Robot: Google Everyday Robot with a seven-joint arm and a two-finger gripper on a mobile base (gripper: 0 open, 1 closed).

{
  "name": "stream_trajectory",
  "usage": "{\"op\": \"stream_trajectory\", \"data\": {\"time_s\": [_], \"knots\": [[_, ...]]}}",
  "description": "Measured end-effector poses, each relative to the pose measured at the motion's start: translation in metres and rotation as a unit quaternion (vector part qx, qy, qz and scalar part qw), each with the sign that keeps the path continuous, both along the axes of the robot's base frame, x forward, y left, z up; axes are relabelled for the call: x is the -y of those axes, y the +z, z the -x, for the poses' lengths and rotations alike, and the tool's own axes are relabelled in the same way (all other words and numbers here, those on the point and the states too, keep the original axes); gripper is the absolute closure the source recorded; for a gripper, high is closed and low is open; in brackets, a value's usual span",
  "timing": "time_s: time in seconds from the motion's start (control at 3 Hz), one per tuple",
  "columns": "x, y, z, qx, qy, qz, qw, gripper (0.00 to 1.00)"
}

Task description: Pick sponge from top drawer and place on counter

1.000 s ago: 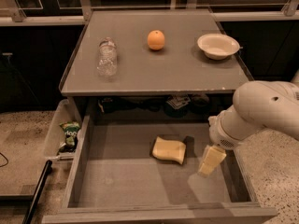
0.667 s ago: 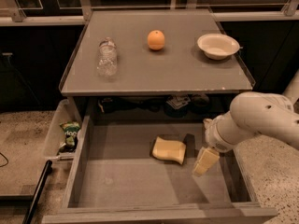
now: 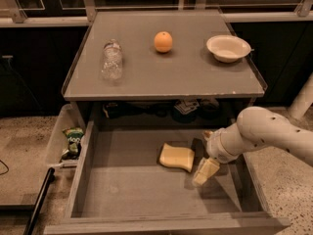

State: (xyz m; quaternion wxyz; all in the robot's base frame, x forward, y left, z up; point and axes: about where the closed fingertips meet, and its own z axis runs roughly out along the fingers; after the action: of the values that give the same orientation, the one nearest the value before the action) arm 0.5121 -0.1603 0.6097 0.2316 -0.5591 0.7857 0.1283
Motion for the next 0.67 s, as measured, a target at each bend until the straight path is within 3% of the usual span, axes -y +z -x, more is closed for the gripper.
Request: {"op": "stream_trajectory", "data": {"time_s": [0.33,0.67], "knots": [[-0.017,-0.017,-0.003,-0.023,0.021,-0.036,0.9989,0.00],[-0.036,-0.017,-0.003,-0.041,0.038,-0.049,0.9972,0.00]]}}
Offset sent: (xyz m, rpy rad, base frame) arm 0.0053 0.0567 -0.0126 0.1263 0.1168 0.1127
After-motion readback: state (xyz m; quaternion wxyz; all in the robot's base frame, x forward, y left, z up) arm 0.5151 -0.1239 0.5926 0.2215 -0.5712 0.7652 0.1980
